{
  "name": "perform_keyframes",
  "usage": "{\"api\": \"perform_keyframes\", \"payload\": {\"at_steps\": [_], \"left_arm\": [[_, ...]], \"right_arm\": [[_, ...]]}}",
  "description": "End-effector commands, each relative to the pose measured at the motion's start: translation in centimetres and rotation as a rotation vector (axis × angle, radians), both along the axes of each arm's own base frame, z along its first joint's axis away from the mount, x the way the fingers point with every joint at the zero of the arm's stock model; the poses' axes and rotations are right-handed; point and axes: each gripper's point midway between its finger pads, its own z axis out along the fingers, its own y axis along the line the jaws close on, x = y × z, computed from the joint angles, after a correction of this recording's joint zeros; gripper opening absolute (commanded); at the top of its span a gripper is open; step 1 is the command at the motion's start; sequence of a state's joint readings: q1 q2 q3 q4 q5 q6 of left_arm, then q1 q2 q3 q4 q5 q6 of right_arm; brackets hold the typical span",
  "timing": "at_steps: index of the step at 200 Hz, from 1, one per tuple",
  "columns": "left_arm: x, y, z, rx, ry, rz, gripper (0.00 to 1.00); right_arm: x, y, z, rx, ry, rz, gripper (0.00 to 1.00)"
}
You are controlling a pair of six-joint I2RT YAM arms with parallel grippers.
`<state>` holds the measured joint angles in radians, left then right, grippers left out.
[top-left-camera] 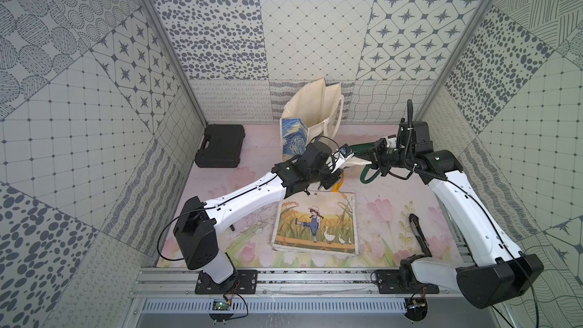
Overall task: Put away the canvas bag
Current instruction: Press the canvas bag.
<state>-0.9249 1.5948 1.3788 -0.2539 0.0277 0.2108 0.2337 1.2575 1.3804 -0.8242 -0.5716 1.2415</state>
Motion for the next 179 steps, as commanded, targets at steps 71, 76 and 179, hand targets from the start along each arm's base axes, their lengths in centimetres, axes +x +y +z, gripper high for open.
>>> {"api": "perform_keyframes", "payload": {"at_steps": [71, 76, 179], "left_arm": [[-0.8, 2.1, -3.2, 0.045, 0.068, 0.061, 0.05], [-0.9, 2.2, -3.2, 0.048, 0.072, 0.063, 0.18], [-1.1, 3.5, -3.8, 0.048, 0.072, 0.1, 0.0]], "right_arm": [[0.9, -1.5, 6.9, 0.049, -0.208, -0.012, 0.0], [0.8, -1.6, 7.0, 0.051, -0.209, -0.013, 0.0], [0.6, -2.7, 7.1, 0.068, -0.212, -0.033, 0.0]]}}
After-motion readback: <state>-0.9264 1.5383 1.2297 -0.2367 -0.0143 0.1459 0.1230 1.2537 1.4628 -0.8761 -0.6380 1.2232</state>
